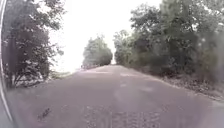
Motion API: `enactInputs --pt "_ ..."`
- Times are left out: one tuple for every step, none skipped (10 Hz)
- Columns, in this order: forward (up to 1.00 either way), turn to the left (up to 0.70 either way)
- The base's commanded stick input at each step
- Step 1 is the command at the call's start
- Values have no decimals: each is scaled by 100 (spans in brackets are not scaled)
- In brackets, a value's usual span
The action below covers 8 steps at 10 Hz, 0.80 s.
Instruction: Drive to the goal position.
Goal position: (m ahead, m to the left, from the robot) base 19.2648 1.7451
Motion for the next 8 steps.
enactInputs --pt "70 0" --pt "70 0" --pt "70 0" --pt "70 0" --pt "70 0" --pt "70 0" --pt "70 0" --pt "70 0"
